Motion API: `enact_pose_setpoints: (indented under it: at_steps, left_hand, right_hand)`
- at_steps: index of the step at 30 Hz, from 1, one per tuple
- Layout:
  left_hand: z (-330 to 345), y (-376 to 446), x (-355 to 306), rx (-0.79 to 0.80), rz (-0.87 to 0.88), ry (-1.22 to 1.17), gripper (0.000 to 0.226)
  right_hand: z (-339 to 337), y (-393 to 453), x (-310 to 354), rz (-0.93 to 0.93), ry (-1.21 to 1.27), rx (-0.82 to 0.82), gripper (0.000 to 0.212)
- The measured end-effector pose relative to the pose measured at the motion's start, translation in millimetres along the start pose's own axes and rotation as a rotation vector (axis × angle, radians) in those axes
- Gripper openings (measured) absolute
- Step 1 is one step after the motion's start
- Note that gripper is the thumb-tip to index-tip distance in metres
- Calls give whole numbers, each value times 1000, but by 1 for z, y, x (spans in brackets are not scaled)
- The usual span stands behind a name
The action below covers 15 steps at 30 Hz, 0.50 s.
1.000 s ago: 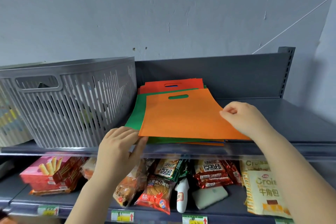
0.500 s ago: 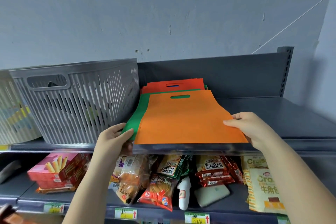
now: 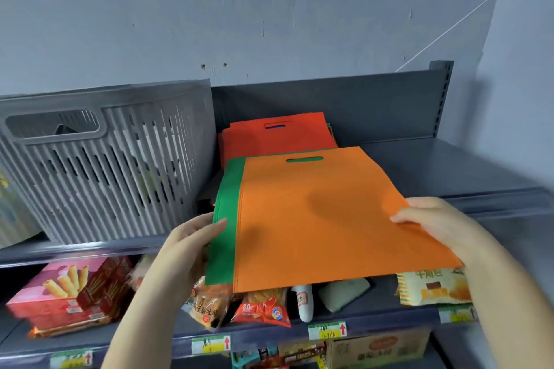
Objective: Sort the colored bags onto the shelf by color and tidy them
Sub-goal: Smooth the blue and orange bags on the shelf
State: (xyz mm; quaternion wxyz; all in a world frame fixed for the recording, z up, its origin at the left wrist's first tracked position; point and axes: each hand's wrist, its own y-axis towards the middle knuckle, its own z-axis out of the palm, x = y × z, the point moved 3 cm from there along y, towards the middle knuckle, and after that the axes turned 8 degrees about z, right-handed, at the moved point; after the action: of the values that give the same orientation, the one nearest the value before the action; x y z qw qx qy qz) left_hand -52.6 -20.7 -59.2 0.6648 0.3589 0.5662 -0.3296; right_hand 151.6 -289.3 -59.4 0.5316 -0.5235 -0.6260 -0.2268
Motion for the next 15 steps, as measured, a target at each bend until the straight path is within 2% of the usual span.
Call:
enact_pose_setpoints:
  at_steps: [3, 4, 7, 8, 11, 15]
  left_hand:
    - [2, 4, 6, -15, -7, 86, 19]
    - [3, 3, 9, 1, 12, 163, 20]
    - [3, -5, 24, 120, 52, 359, 25]
    - [2, -8, 31, 159, 45, 376, 27]
    - [4, -19, 61, 278, -9, 440, 26]
    - [25, -35, 99, 416, 67, 599, 28]
  right_hand:
    - [9, -19, -18, 58, 101, -18, 16]
    - [13, -27, -25, 73, 155, -17, 15]
    - [22, -51, -50, 110, 191, -26, 34]
    - [24, -60, -59, 123, 187, -43, 30]
    - [33, -87, -99, 167, 133, -172, 2]
    - [42, -133, -149, 204, -18, -374, 16]
